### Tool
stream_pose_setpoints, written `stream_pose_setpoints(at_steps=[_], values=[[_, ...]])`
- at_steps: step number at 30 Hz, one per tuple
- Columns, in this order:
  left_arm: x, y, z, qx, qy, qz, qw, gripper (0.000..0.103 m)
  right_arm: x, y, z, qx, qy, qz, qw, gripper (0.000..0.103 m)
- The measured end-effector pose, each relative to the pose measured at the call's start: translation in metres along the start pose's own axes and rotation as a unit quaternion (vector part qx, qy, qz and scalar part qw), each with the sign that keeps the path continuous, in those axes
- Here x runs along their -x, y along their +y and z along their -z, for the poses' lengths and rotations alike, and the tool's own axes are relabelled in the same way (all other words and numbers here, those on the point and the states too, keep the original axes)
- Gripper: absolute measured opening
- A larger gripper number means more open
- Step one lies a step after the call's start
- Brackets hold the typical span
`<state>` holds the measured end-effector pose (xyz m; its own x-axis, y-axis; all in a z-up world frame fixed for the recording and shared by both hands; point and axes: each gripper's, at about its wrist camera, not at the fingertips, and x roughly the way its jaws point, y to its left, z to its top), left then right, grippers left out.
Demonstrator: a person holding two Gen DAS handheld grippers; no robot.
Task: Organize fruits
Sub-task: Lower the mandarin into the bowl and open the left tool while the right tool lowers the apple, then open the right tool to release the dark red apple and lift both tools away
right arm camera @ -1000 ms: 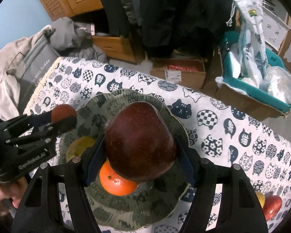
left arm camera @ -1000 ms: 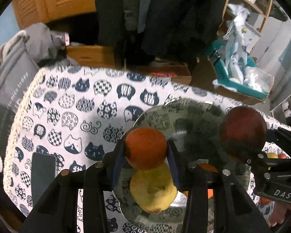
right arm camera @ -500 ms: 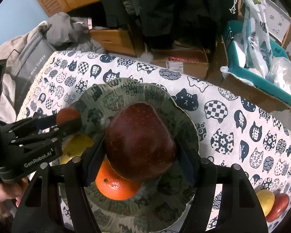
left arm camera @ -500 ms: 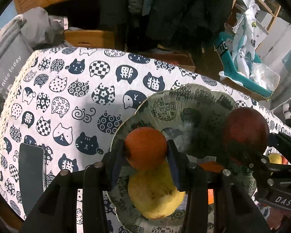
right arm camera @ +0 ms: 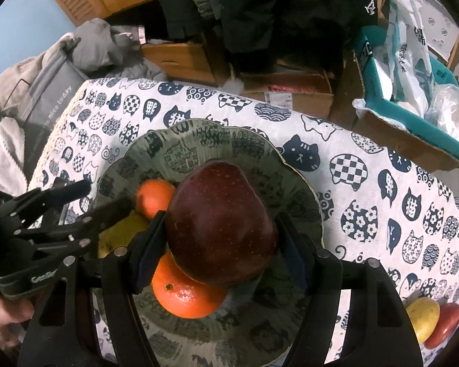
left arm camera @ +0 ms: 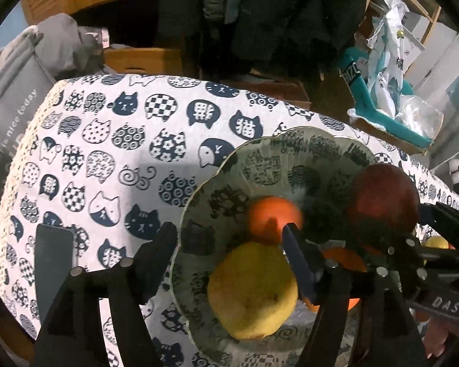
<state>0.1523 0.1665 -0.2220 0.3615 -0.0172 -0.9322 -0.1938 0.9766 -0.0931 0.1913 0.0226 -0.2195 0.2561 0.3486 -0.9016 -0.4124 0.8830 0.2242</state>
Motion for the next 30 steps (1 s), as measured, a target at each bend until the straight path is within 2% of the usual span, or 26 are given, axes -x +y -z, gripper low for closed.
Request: stream_pose_setpoints(at_steps=[7,16,22,27,30], values=[[0.014,0.019,0.005,0.036,-0.001,-0.004,0.9993,0.073,-0.011,0.01,-0.003,0.009,0.006,0.006,1.0,0.071],[0.024,0.034,0.012,0.059,-0.003,-0.01,0.9982,0.073,-0.014,0.015,-0.009,0.006,0.019,0.021,1.0,0.071],[0.024,0.034,0.016,0.057,0.004,-0.01,0.9983,0.073,-0.014,0.011,-0.005,-0.002,0.027,0.025,0.999,0.071],[0.034,0.03,0.016,0.055,-0.006,-0.004,0.9985,0.073,-0.01,0.014,0.0,0.008,0.029,0.037,0.999,0.072],[0.041,0.027,0.017,0.05,-0.012,-0.002,0.9987,0.073,0.001,0.014,0.0,0.011,0.006,0.046,0.999,0.082]])
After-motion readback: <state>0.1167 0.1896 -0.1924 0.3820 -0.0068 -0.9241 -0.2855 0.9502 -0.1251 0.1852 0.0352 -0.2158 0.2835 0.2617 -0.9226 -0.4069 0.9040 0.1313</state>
